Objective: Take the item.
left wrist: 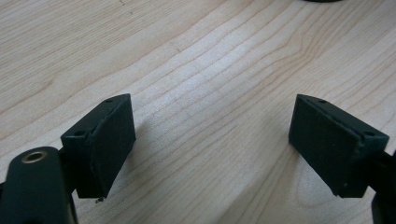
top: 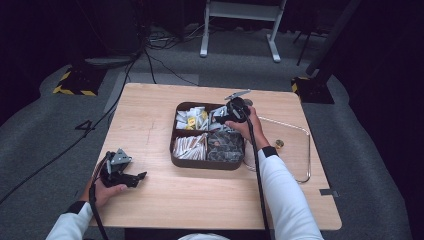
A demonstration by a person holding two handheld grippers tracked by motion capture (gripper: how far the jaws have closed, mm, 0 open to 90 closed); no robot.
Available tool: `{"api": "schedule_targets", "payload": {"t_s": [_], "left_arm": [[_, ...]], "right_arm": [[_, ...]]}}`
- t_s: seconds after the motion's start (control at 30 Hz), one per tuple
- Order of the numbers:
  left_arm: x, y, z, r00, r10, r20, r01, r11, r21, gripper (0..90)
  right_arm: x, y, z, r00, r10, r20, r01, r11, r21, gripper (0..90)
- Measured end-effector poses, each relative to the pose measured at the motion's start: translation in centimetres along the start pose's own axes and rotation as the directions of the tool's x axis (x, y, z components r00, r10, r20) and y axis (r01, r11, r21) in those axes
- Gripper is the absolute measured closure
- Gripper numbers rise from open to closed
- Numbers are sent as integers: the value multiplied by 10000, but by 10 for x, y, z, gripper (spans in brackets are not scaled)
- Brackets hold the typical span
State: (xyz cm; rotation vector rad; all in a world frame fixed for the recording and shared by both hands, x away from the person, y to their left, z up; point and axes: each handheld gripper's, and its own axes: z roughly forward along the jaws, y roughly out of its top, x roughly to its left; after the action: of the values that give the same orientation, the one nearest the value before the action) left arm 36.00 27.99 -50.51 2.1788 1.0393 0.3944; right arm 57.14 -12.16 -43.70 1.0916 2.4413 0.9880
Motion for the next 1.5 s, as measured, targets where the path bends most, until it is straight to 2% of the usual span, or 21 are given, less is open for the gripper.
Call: {"api": "schedule_targets", "payload": {"t_s": [0.1,0.13,0.17,0.27,0.37,0.43,0.5,0.6,0.67,0.73,0.77,0.9,0.97,1.2,1.5], "left_arm": [[0,0,0,10000,0,1,0,10000,-1,150],[0,0,0,10000,0,1,0,10000,0,150],[0,0,0,10000,0,1,0,10000,0,150],[0,0,0,10000,2,2,-2,10000,3,150],[0,0,0,10000,8,1,-8,10000,7,150],[0,0,0,10000,2,1,-2,10000,1,150],[0,0,0,10000,-3,2,3,10000,-4,150],[0,0,0,10000,0,1,0,10000,0,150],[0,0,0,10000,-1,3,1,10000,-1,150],[0,0,0,10000,1,3,-1,10000,1,150],[0,0,0,10000,-3,3,3,10000,-4,150],[0,0,0,10000,1,2,-1,10000,-1,150],[0,0,0,10000,-2,0,2,10000,-4,150],[0,0,0,10000,-3,-3,3,10000,-2,150],[0,0,0,10000,-2,-10,2,10000,0,150]], "right_arm": [[1,2,0,10000,54,-6,-54,9999,-112,315],[1,5,-1,9999,68,104,-65,9997,-250,358],[1,5,-1,9999,68,104,-65,9997,-250,358],[3,8,-2,10000,20,-18,-20,9993,-367,382],[4,9,-2,10000,14,-30,-15,9992,-411,438],[7,11,-2,9999,20,-169,-29,9987,-516,520],[7,11,-1,9995,-12,-327,-5,9987,-512,542],[12,11,6,9989,-156,-436,147,9996,-222,570],[15,11,9,9987,-185,-482,174,9996,-242,636],[16,11,10,9989,-141,-437,130,9996,-258,660],[17,12,11,9990,-262,-371,254,9994,-232,737],[18,11,10,9991,-358,-210,352,9990,-288,805],[18,9,8,9989,-424,-180,417,9985,-350,869],[16,6,-1,9975,-650,-293,631,9961,-615,900],[16,7,-17,9973,-650,-338,611,9924,-1066,900]]}}
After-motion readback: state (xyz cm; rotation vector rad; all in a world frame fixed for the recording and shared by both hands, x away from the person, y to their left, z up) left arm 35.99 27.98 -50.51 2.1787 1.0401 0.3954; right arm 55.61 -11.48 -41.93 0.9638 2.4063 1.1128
